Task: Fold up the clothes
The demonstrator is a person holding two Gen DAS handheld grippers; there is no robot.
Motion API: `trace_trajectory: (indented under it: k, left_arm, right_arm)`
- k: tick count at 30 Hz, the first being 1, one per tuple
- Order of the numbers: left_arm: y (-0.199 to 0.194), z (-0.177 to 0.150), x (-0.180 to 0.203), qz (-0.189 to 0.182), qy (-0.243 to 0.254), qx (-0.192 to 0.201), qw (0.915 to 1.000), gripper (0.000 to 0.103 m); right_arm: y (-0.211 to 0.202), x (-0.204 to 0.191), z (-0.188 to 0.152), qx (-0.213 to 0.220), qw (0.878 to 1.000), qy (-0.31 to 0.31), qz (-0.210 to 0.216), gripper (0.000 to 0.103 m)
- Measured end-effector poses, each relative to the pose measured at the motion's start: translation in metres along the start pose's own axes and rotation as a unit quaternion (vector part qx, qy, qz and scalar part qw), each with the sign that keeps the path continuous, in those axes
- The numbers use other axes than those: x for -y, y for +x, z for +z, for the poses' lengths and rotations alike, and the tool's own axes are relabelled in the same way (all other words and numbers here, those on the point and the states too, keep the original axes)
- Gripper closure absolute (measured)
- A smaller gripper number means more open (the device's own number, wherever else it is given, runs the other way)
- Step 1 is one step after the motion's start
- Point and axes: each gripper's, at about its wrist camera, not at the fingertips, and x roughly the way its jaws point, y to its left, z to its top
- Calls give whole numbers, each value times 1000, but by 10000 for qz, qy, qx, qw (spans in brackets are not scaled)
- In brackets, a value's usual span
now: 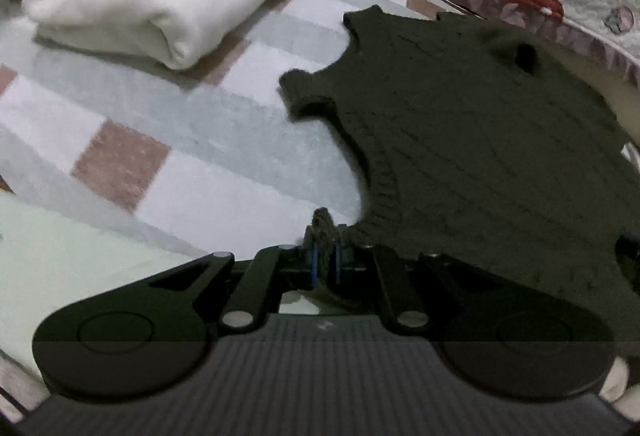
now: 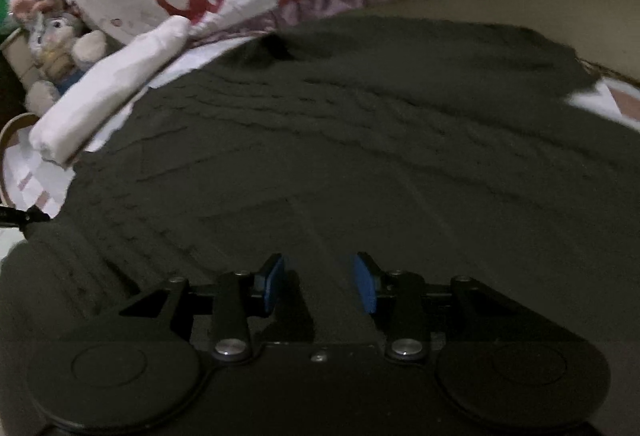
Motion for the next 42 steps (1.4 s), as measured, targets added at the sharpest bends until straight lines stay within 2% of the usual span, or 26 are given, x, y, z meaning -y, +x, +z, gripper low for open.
trace_trajectory:
  k: [2,7,12,15,18,22,24,27,30,32,33,34,35,36,39,42]
  left_arm:
    - [-4,5,3,22,49,85,9999,95]
    - [-1,-1,-4,35,-134,13,9999,93]
    - [-8,4,-11,454,-128,40,9989,93]
    - [-13,5,-12,117,-214,118,9996,91]
    - [-19,5,-3,-269,-150,271,9992,86]
    - [-26,7,17,-724,130,547,9958,73]
    - [-29,7,25,-935,231,587,9936,62]
    - [-26,2,32,-1000,343,437,9934,61]
    - [-18,-1,36,-1042,358,217,9937,60]
    - [-14,-3,38,-995,379,106,9943,58]
    - [-12,-4,39,-963,397,54,9945,58]
    - [-10,-5,41,-885,451,24,9950,58]
    - [-10,-6,41,-843,486,13,9953,58]
    - [-10,-7,41,-801,520,1,9954,58]
    - [-10,-8,39,-722,533,22,9960,58]
    - [-13,-7,36,-719,462,121,9963,58]
  right_arm:
    - [-11,5,-6,-3,9999,143,-29,59]
    - [-38,19,-23,-11,9987,499,-101,58]
    - [-69,32,-43,-70,9954,947,-121,55]
    - [-92,38,-64,-239,9898,1404,-2,50]
    - [-111,31,-87,-300,9868,1591,-36,46]
    - [-115,17,-103,-292,9889,1403,-396,45]
    - [-115,20,-109,-364,9859,1552,-516,41]
    - [-115,29,-117,-569,9796,1807,-670,40]
    - [-108,38,-124,-863,9722,2167,-222,39]
    - [-100,40,-128,-911,9665,2398,78,30]
    - [-102,36,-126,-837,9709,2245,70,30]
    - [-103,32,-123,-763,9749,2090,62,35]
    - [-105,28,-121,-689,9787,1936,53,64]
    - [-107,23,-119,-615,9821,1780,45,80]
    - [-113,10,-112,-386,9906,1310,22,87]
    - [-144,-10,-87,301,9962,816,75,90]
